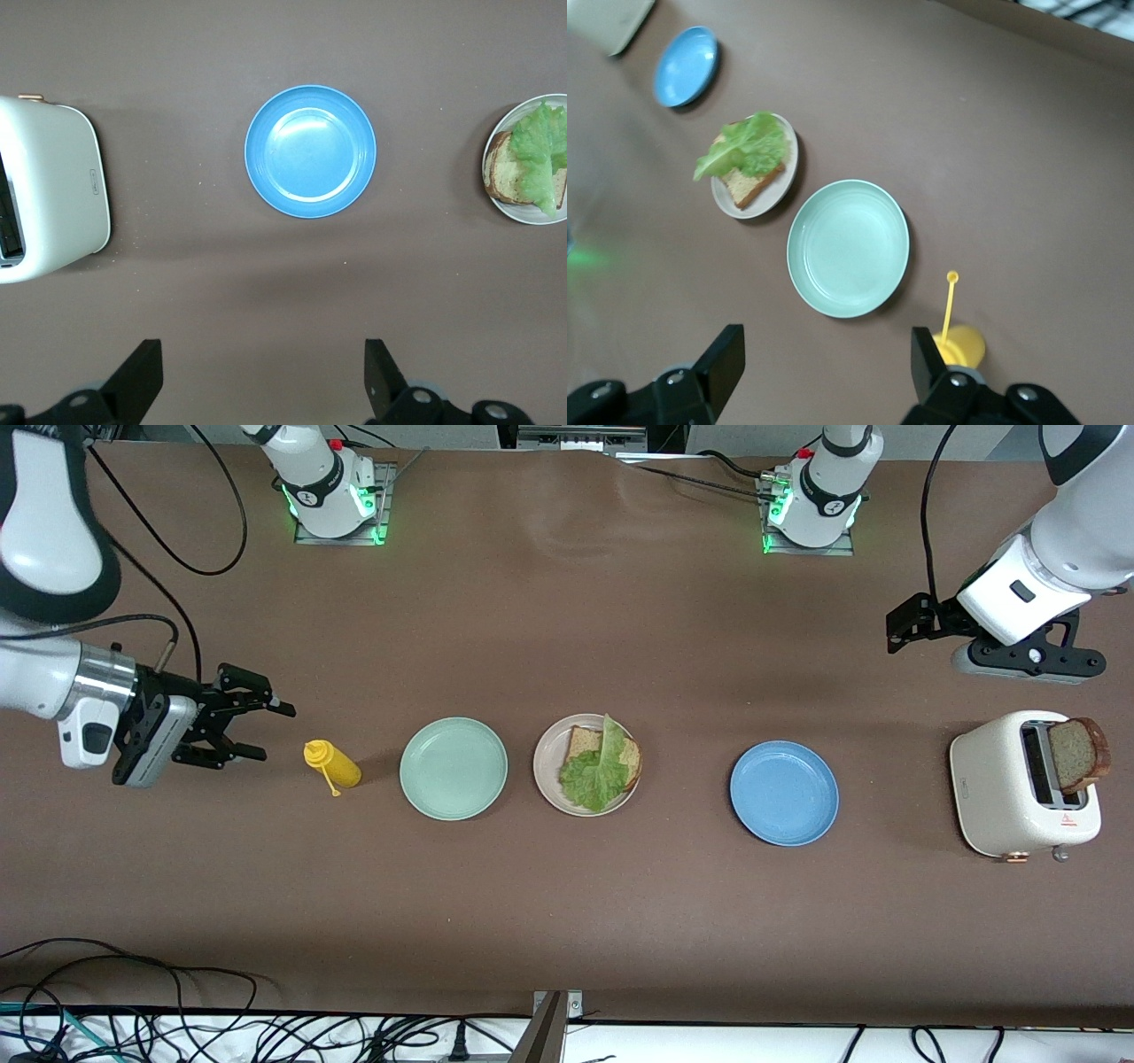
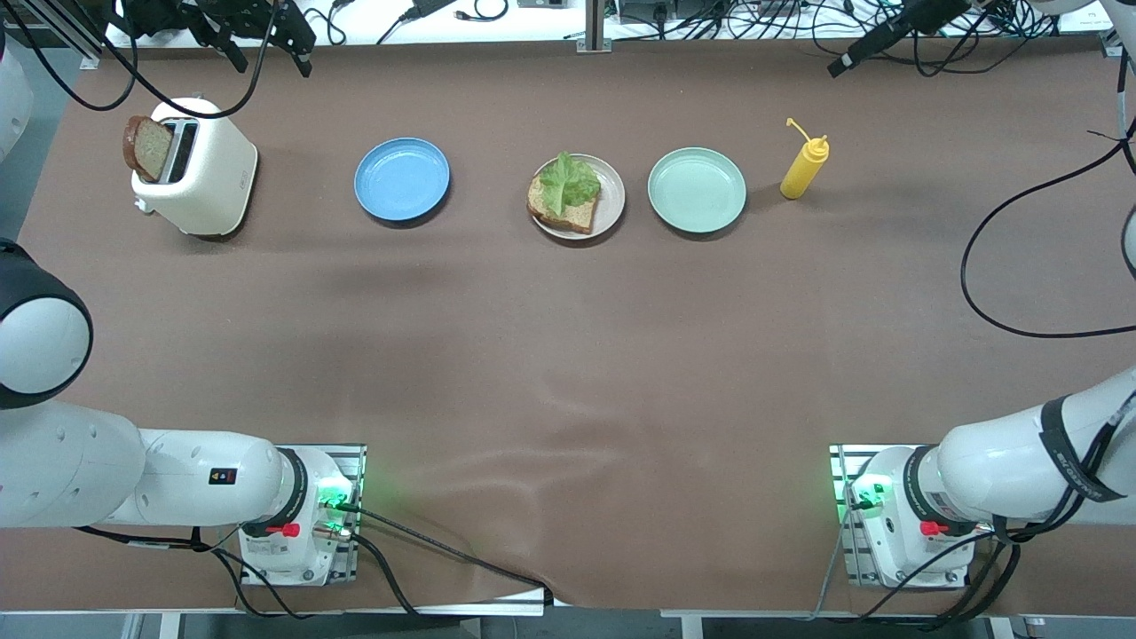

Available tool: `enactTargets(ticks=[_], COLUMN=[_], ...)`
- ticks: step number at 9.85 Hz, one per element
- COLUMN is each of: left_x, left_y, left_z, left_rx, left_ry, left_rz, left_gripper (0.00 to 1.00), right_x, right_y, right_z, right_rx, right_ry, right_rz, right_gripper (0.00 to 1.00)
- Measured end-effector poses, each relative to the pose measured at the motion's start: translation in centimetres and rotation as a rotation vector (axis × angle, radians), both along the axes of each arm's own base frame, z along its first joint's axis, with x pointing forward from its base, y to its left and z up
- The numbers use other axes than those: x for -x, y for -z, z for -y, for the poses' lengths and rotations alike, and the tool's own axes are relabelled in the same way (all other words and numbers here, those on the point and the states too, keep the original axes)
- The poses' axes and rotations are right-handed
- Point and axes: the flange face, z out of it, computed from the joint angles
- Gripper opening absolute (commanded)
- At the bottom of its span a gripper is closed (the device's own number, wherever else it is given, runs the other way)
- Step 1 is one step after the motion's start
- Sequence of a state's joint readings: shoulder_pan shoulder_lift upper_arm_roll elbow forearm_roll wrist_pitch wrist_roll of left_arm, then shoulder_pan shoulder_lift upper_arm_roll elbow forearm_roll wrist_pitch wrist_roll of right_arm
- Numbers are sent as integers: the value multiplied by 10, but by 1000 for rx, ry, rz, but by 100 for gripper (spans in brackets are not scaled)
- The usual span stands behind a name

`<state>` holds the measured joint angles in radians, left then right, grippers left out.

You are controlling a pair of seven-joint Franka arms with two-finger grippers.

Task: Make sandwich on beige plate with both arms
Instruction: 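Open the right gripper and withdraw it from the bottle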

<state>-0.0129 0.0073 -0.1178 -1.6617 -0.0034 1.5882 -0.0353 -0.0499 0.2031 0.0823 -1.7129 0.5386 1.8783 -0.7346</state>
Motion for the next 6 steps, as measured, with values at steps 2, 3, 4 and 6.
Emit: enactTargets(ticks=[2,3,4,6], left_x=[0,0,0,0], left_y=[0,0,0,0], left_z=[0,0,0,0], left_rx=[0,0,0,0], left_ry=[0,0,0,0], left_rz=[0,0,0,0], left_gripper=[100,100,100,100], right_x=[11,14,17,28], right_y=[-24,-25,-25,-31], right_z=[-16,-13,-8,3], right_rx=[78,124,174,265], right_ry=[151,194,239,354], right_rz=[-77,-109,-136,-225], right_gripper=[86,89,89,100])
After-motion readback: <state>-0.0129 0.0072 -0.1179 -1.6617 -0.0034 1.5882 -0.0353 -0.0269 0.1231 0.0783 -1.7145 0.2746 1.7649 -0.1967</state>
